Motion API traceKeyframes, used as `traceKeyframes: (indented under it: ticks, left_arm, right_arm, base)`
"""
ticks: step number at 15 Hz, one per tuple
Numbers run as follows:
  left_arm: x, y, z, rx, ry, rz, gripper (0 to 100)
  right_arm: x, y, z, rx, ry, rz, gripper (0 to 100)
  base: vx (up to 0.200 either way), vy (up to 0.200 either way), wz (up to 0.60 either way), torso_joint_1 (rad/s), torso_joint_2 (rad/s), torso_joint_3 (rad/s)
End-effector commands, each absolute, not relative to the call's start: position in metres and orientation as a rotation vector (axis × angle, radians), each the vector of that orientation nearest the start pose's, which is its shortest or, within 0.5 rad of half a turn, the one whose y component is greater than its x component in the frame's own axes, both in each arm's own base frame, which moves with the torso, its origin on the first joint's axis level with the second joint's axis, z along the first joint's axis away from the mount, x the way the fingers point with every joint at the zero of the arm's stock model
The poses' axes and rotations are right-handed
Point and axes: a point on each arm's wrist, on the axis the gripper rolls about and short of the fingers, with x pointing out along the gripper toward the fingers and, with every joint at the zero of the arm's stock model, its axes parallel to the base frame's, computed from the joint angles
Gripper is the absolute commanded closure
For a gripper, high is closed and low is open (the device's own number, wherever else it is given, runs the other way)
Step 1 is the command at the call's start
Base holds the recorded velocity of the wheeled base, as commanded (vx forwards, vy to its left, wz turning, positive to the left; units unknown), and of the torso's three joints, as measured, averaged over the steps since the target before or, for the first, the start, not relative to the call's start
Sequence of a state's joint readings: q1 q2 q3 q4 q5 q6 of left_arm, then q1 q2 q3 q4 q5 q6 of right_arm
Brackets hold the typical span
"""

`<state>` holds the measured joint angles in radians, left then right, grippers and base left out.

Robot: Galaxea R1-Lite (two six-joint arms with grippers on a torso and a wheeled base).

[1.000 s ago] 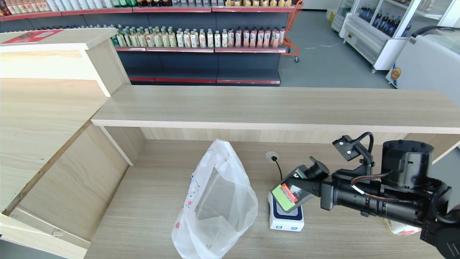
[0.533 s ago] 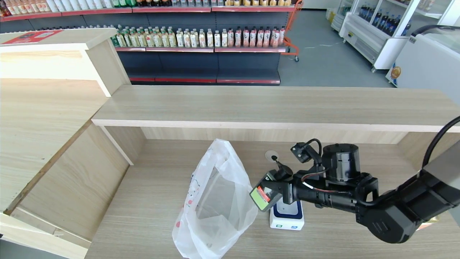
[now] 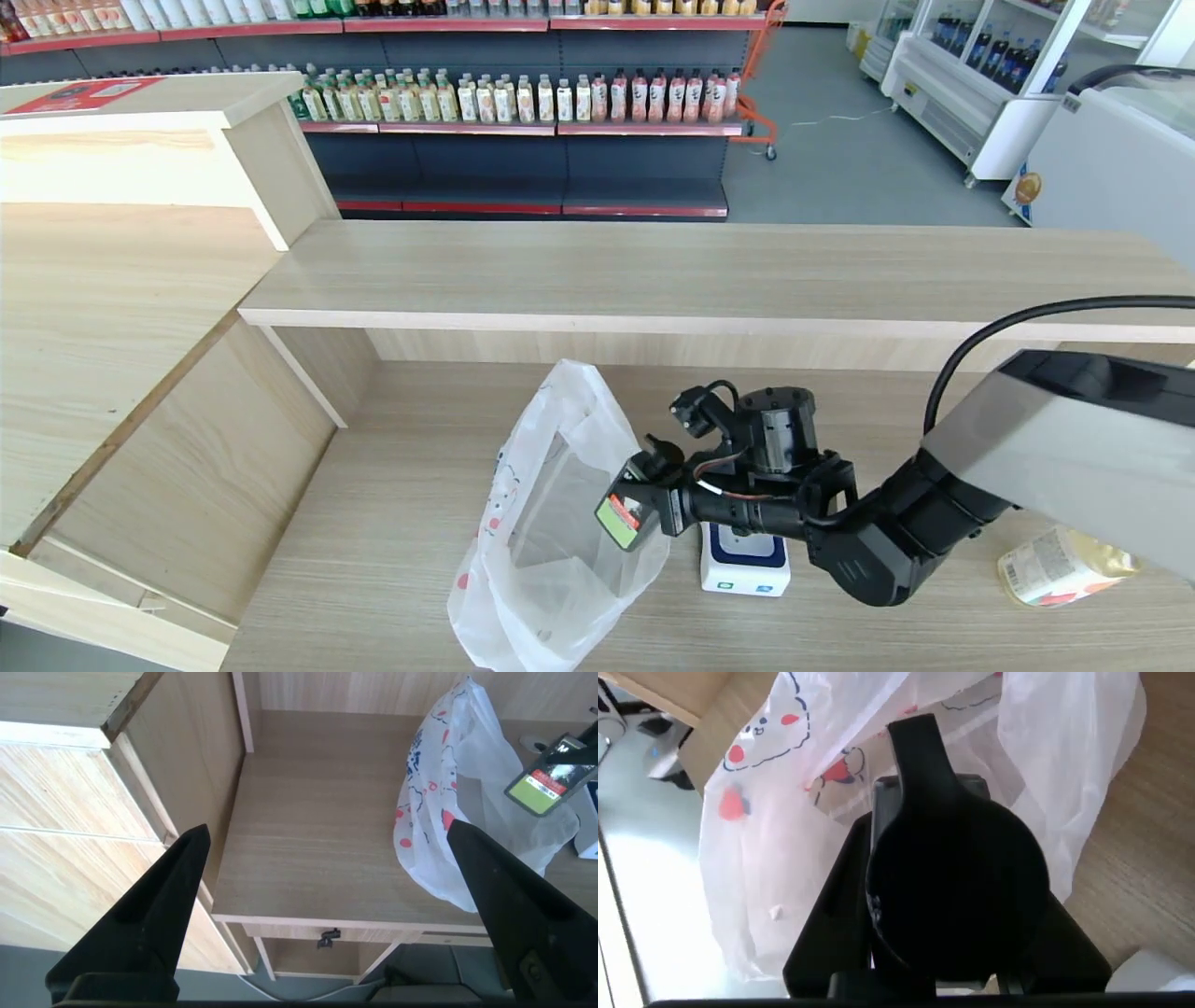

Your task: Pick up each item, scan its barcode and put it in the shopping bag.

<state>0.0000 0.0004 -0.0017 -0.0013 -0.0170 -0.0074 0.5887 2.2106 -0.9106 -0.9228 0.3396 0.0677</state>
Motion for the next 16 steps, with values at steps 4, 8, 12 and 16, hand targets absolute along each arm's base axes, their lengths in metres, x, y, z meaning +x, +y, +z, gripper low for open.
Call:
traceKeyframes:
  ticks: [4, 8, 12, 16]
  left_arm:
    - [-0.023, 0.0, 0.076, -0.008, -0.003, -0.017, 0]
    - [-0.023, 0.0, 0.076, -0.008, -0.003, -0.017, 0]
    - [-0.023, 0.0, 0.076, -0.008, -0.003, -0.017, 0]
    - [-0.023, 0.0, 0.076, -0.008, -0.003, -0.017, 0]
  right_arm:
    - [0.339, 0.254, 0.019, -0.235, 0.315, 0.994, 100]
    - [0.346, 0.272, 0.009, -0.342, 0.233, 1.034, 100]
    - [0.345, 0.273, 0.011, -0.361, 0.215, 1.046, 0]
    - [0.34, 0.269, 0.044, -0.087, 0.304, 0.998, 0]
  base:
    - [0.0, 0.0, 0.0, 0.0, 0.0, 0.0]
    - [0.0, 0.0, 0.0, 0.0, 0.0, 0.0]
    - [0.0, 0.0, 0.0, 0.0, 0.0, 0.0]
    - [0.0, 0.0, 0.0, 0.0, 0.0, 0.0]
